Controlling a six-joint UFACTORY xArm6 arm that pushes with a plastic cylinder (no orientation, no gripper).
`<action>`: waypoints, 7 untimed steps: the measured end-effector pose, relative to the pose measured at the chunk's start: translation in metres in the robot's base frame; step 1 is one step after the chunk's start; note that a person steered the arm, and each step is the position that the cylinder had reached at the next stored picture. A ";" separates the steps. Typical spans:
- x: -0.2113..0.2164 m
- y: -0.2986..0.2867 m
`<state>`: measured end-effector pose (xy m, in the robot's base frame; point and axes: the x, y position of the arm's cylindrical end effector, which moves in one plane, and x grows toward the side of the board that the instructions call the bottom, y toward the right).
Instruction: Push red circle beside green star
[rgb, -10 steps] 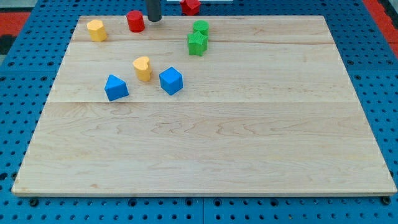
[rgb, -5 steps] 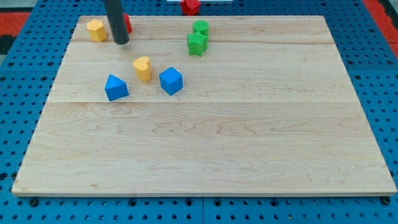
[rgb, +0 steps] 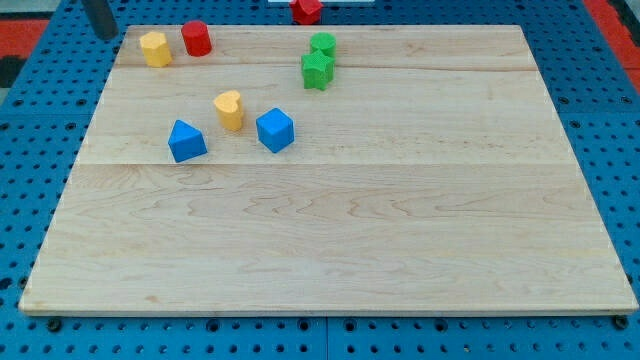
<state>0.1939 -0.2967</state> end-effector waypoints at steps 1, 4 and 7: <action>0.000 0.060; 0.034 0.189; 0.067 0.256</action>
